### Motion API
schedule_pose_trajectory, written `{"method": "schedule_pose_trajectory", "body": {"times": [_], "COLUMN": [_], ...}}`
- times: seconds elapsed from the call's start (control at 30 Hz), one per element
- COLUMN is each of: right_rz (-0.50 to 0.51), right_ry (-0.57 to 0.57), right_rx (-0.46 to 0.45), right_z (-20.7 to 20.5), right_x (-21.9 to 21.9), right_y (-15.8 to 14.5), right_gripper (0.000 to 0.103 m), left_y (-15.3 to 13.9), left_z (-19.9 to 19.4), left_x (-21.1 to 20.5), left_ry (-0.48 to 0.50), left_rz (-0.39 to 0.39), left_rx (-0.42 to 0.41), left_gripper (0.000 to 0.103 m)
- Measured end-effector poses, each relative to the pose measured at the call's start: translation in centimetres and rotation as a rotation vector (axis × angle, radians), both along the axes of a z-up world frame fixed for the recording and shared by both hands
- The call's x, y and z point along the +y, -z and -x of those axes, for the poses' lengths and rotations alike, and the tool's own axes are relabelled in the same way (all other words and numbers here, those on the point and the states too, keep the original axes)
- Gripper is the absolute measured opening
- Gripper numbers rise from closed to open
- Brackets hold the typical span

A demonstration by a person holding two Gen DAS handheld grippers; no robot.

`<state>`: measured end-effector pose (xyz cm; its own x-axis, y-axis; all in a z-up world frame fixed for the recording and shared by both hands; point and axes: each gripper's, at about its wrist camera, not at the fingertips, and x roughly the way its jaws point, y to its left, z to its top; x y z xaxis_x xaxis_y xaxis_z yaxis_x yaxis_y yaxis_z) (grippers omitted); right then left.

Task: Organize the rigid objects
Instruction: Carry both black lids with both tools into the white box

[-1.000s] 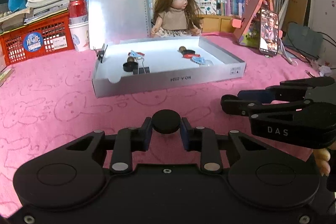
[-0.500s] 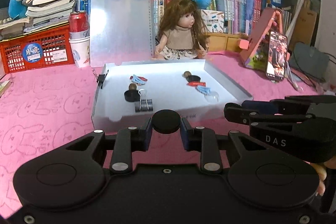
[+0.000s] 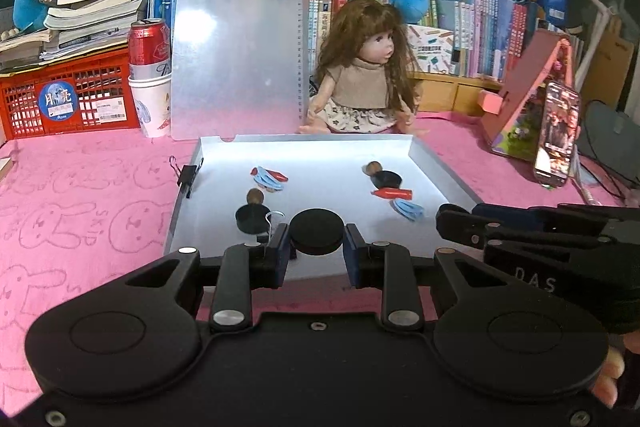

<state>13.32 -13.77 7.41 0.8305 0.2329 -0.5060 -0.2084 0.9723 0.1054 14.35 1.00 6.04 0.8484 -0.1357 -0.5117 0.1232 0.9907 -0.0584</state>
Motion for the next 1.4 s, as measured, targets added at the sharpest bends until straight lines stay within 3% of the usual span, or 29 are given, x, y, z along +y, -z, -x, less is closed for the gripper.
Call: {"method": "schedule_pose_trajectory", "body": {"times": [0.5,0.83,1.4], "right_rz": [-0.054,-0.046,-0.05], "right_ry": [0.032,0.034,0.036], "right_rx": [0.072,0.181,0.273], "right_z": [-7.0,-11.2,-13.8], "right_x": [-0.5,0.1,1.3], "right_y": [-0.6,0.5,3.0], "right_gripper": [0.037,0.037,0.037], "left_y": [0.2,1.4,4.4], "left_z": [-7.8,-12.1,-14.6], "left_x": [0.5,0.6,0.2], "left_ry": [-0.041,-0.007,-0.017], "left_rz": [0.022,0.076,0.015], "left_rx": [0.067,0.103,0.161], "left_gripper": [0.027,0.027,0.027]}}
